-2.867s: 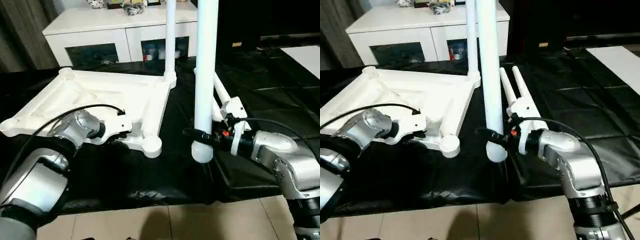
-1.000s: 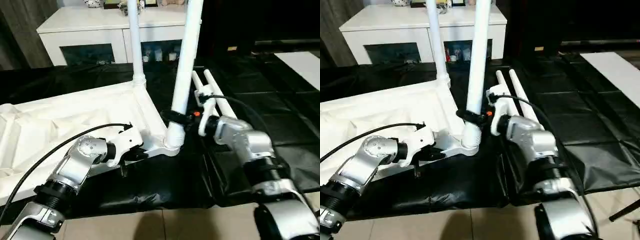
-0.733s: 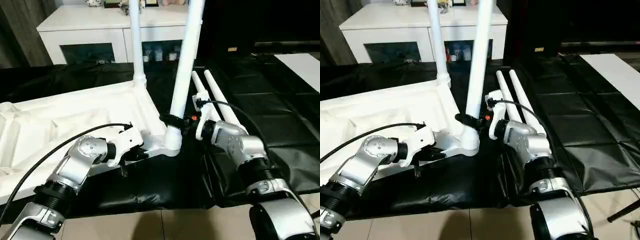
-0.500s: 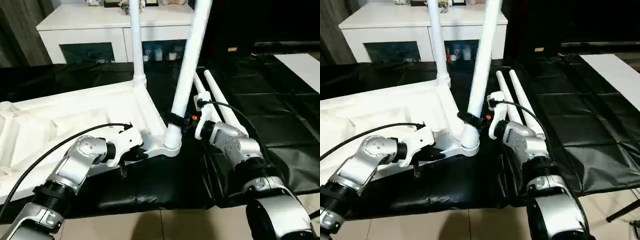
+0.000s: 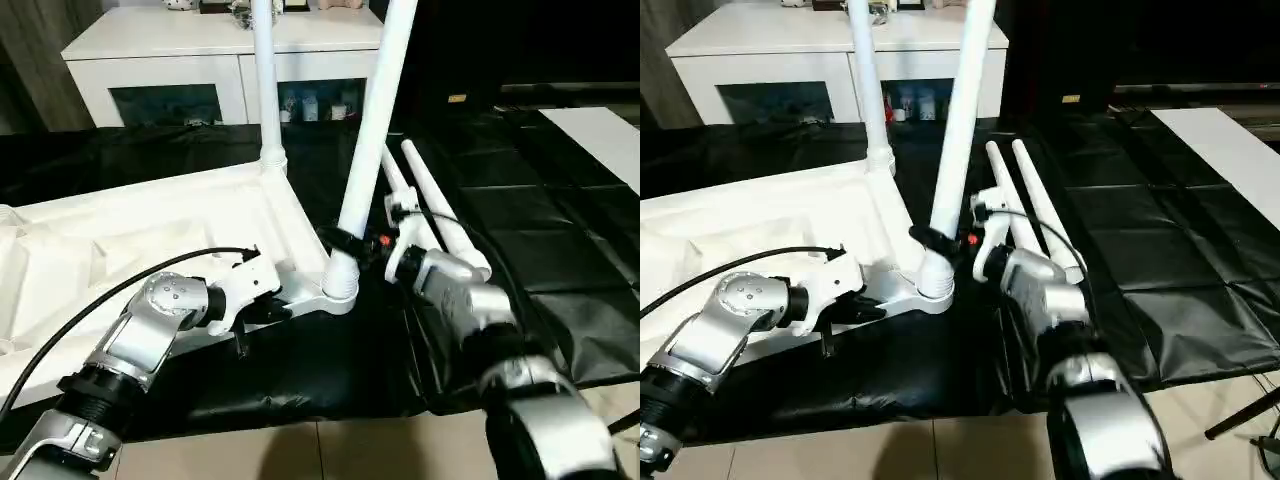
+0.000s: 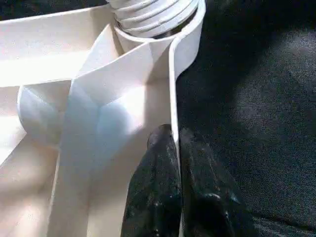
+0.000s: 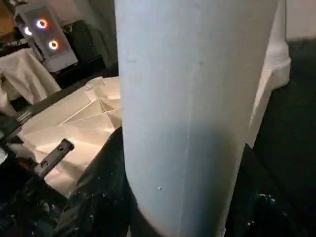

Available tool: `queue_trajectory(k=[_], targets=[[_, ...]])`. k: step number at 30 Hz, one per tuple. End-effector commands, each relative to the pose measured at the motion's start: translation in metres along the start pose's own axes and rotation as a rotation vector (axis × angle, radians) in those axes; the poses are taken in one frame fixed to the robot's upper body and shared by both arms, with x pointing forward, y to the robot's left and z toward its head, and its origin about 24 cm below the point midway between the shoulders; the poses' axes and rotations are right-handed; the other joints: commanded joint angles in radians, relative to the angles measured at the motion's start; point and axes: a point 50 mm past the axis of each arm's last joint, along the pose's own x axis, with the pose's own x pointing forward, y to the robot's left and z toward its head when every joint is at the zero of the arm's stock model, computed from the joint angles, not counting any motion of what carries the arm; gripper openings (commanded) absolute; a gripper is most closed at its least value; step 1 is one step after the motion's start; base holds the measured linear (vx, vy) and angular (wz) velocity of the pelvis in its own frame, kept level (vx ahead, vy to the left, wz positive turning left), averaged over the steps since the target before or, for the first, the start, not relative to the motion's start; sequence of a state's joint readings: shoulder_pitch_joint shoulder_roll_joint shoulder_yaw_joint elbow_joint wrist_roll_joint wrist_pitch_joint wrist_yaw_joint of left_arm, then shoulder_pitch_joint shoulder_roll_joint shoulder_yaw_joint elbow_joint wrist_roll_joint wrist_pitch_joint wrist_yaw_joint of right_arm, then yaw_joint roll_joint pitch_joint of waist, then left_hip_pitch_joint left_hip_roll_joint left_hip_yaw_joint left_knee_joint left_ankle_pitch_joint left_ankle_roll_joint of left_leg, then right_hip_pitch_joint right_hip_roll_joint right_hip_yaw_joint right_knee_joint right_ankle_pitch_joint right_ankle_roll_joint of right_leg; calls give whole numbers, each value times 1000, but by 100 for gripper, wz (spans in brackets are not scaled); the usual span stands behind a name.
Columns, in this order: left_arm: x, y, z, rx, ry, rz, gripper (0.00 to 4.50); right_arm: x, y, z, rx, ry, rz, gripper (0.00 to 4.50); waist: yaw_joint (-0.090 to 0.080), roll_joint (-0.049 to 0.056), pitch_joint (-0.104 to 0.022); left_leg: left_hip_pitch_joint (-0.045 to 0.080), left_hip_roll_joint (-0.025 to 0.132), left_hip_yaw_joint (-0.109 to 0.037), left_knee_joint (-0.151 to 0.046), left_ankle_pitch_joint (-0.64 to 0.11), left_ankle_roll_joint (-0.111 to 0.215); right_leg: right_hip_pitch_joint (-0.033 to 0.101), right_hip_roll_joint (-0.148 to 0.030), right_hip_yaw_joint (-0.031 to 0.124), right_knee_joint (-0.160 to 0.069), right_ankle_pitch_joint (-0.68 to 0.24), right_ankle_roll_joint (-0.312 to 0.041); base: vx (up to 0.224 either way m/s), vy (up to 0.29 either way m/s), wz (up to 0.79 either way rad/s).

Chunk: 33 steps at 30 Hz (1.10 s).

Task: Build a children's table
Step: Insert table leg to table base

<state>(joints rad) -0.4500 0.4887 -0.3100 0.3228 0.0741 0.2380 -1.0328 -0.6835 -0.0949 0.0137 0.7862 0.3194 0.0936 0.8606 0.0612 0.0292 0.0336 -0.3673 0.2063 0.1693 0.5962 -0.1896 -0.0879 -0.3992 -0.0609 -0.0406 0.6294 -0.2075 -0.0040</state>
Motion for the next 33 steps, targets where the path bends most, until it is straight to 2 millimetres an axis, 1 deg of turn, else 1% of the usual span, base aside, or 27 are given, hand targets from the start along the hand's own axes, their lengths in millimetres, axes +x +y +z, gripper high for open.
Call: queue_trajectory(k=[1, 2, 3, 5, 6, 9, 12, 13, 15, 16, 17, 18, 19, 20, 21, 22, 23, 24, 25, 26, 27, 29, 30, 31, 32, 33], targets=[[9, -16, -17, -37, 63, -82, 0, -10, 2, -20, -76, 77, -24, 183, 2, 2, -51, 9, 21, 0, -74, -192, 21, 44, -66, 36, -73, -86, -243, 0, 0, 0], [9, -16, -17, -38, 63, -82, 0, -11, 2, -22, -83, 74, -29, 183, 2, 2, -51, 9, 21, 0, -74, -192, 21, 44, -66, 36, -73, -86, -243, 0, 0, 0], [9, -16, -17, -40, 64, -81, 0, -13, 3, -24, -94, 69, -36, 183, 0, 4, -51, 10, 20, -2, -77, -208, 14, 44, -66, 37, -73, -105, -236, 0, 0, 0], [8, -16, -17, -41, 64, -81, 0, -14, 4, -25, -98, 64, -40, 183, -1, 2, -49, 11, 20, -2, -80, -235, 7, 42, -65, 38, -78, -141, -232, 0, 0, 0], [8, -16, -18, -43, 66, -80, 0, -17, 5, -28, -104, 51, -55, 183, -2, 8, -49, 12, 20, -3, -81, -247, 3, 42, -65, 39, -80, -151, -227, 0, 0, 0], [8, -16, -18, -44, 68, -77, 0, -25, 6, -36, -117, 34, -100, 183, -2, 7, -50, 12, 20, -4, -82, -246, -1, 42, -63, 39, -79, -127, -223, 0, 0, 0], [8, -15, -18, -44, 68, -75, 0, -31, 5, -41, -98, 28, -136, 183, -4, 7, -48, 12, 20, -4, -84, -270, -1, 41, -63, 40, -83, -144, -223, 0, 0, 0], [8, -15, -18, -43, 68, -73, 0, -34, 3, -44, -54, 12, -174, 183, -4, 10, -47, 13, 20, -5, -86, -281, -3, 40, -64, 40, -84, -163, -221, 0, 0, 0], [9, -14, -18, -43, 68, -71, 0, -38, -1, -48, 18, -2, -223, 183, -5, 13, -46, 15, 21, -6, -88, -293, -7, 38, -64, 42, -87, -178, -218, 0, 0, 0], [8, -14, -18, -43, 68, -71, 0, -39, -1, -49, 34, -4, -234, 183, -6, 11, -46, 16, 21, -7, -90, -299, -7, 39, -64, 41, -87, -179, -218, 0, 0, 0], [8, -13, -18, -42, 71, -69, 0, -43, -5, -54, 73, 18, -267, 183, -6, 15, -46, 17, 21, -7, -90, -304, -8, 38, -63, 41, -87, -180, -218, 0, 0, 0], [8, -13, -18, -42, 72, -69, 0, -44, -5, -55, 72, 30, -270, 183, -7, 13, -45, 16, 20, -7, -92, -310, -10, 39, -62, 40, -89, -186, -217, 0, 0, 0], [8, -13, -18, -41, 74, -69, 0, -44, -4, -57, 50, 66, -250, 183, -8, 13, -41, 19, 20, -7, -95, -333, -13, 37, -64, 40, -94, -224, -212, 0, 0, 0], [8, -13, -18, -40, 75, -69, 0, -44, -3, -57, 44, 82, -241, 183, -8, 13, -39, 24, 20, -7, -97, -352, -15, 38, -65, 40, -98, -263, -204, 0, 0, 0], [7, -12, -18, -37, 79, -69, 0, -44, -3, -56, 25, 111, -218, 183, -8, 15, -39, 26, 20, -8, -98, -359, -17, 38, -66, 40, -100, -279, -200, 0, 0, 0], [7, -12, -19, -35, 82, -68, 0, -43, -3, -56, 12, 130, -203, 183, -8, 12, -44, 25, 21, -9, -99, -335, -17, 42, -66, 41, -100, -257, -197, 0, 0, 0], [7, -11, -19, -32, 85, -68, 0, -43, -3, -56, 1, 155, -189, 183, -8, 12, -44, 24, 21, -8, -99, -324, -15, 41, -66, 41, -99, -242, -197, 0, 0, 0], [6, -11, -19, -30, 87, -66, 0, -42, -3, -55, -27, 190, -167, 183, -8, 12, -47, 23, 20, -7, -97, -300, -11, 44, -64, 41, -97, -208, -201, 0, 0, 0], [6, -10, -19, -29, 88, -66, 0, -41, -1, -53, -55, 228, -122, 183, -8, 5, -47, 21, 20, -6, -97, -286, -6, 46, -63, 40, -95, -194, -203, 0, 0, 0], [6, -10, -19, -29, 88, -66, 0, -40, -1, -52, -64, 247, -102, 183, -7, 5, -48, 21, 19, -4, -95, -273, -1, 46, -63, 41, -95, -182, -204, 0, 0, 0], [6, -10, -19, -28, 89, -66, 0, -40, 0, -51, -70, 264, -87, 183, -7, 7, -47, 20, 19, -5, -95, -271, 1, 46, -64, 40, -94, -181, -206, 0, 0, 0], [7, -10, -18, -27, 91, -67, 0, -37, 3, -48, -100, 316, -22, 183, -7, 2, -47, 20, 20, -5, -97, -279, 1, 47, -63, 39, -96, -196, -201, 0, 0, 0], [7, -10, -18, -27, 91, -67, 0, -36, 5, -48, -111, 344, 10, 183, -6, 4, -48, 22, 20, -5, -97, -280, 1, 47, -65, 40, -97, -202, -200, 0, 0, 0], [7, -11, -18, -26, 92, -67, 0, -34, 8, -47, -142, 411, 75, 183, -7, -7, -46, 20, 20, -4, -97, -278, 4, 47, -63, 39, -98, -209, -196, 0, 0, 0], [7, -11, -18, -26, 92, -67, 0, -34, 8, -47, -142, 411, 75, 183, -7, -7, -46, 20, 20, -4, -97, -278, 4, 47, -63, 39, -98, -209, -196, 0, 0, 0], [7, -11, -18, -26, 91, -67, 0, -32, 11, -48, -160, 463, 124, 183, -5, -1, -45, 20, 21, -4, -98, -279, 2, 43, -65, 40, -100, -233, -188, 0, 0, 0]])
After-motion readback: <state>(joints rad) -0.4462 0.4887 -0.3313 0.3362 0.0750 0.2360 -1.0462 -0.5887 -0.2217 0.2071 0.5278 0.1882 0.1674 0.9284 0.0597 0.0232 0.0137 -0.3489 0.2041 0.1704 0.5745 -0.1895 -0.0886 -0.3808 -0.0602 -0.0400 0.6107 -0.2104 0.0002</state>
